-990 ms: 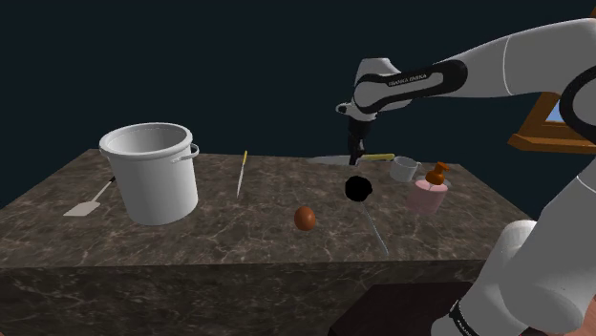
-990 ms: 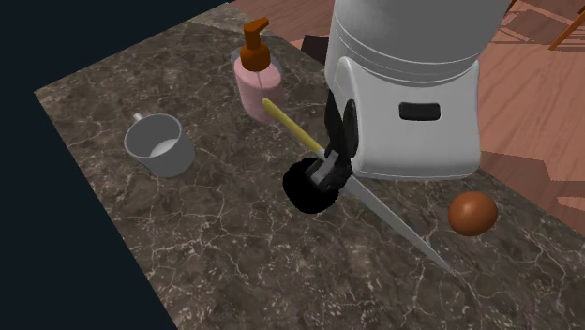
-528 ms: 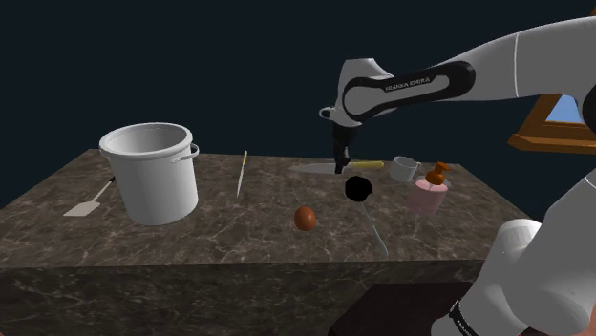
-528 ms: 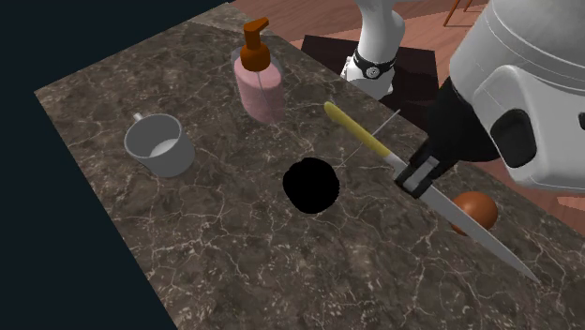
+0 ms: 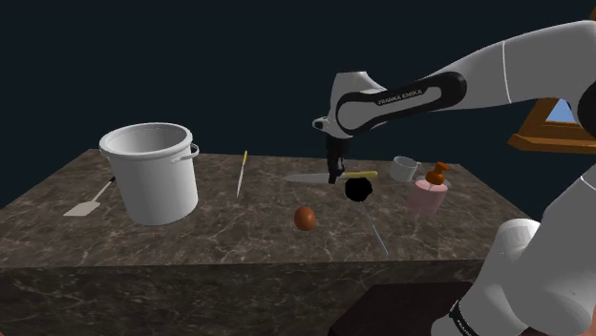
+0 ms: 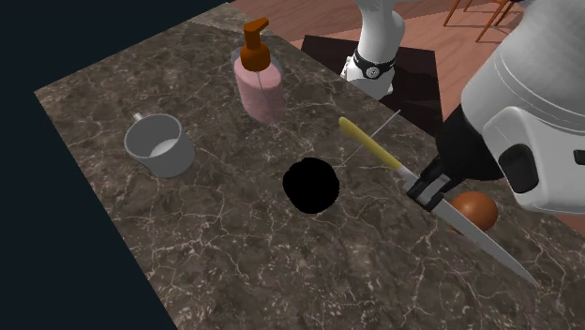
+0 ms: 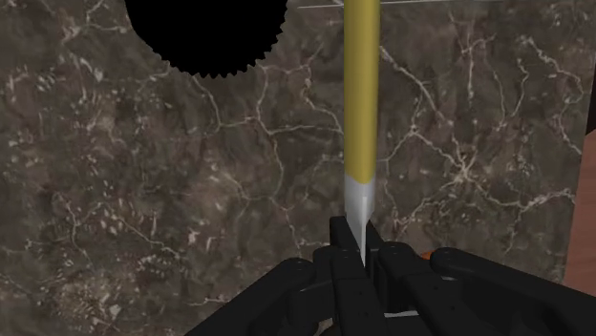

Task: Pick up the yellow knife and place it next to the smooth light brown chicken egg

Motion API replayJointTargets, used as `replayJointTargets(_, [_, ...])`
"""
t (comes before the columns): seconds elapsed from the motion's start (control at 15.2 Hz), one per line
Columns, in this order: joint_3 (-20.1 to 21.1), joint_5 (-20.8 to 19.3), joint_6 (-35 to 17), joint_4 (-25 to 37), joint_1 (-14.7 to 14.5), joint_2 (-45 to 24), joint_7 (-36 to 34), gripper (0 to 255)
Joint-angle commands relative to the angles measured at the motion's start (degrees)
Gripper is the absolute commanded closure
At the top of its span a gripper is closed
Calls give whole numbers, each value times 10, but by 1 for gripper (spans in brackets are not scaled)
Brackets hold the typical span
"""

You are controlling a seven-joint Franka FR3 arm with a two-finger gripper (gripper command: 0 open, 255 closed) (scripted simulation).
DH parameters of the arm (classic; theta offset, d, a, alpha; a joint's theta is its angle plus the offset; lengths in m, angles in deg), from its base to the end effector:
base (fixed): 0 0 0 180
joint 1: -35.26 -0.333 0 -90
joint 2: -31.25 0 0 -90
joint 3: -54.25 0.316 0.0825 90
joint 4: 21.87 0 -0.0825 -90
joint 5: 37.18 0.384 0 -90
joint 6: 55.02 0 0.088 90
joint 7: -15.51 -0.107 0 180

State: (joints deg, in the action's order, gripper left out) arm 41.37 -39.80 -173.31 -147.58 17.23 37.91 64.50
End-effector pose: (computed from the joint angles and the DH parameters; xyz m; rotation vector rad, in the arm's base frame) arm 0.5063 0.0414 0.4324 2.7737 1.4592 -0.0314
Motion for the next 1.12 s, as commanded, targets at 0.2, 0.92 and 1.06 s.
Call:
replayJointTargets(0.2, [-2,3,-39,-24,0,-16,2,255])
replayJointTargets(0.92, [-4,14,-125,-64,1,-61,10,255])
replayJointTargets(1.06, [-4,16,-139,-70,1,-71,12,255])
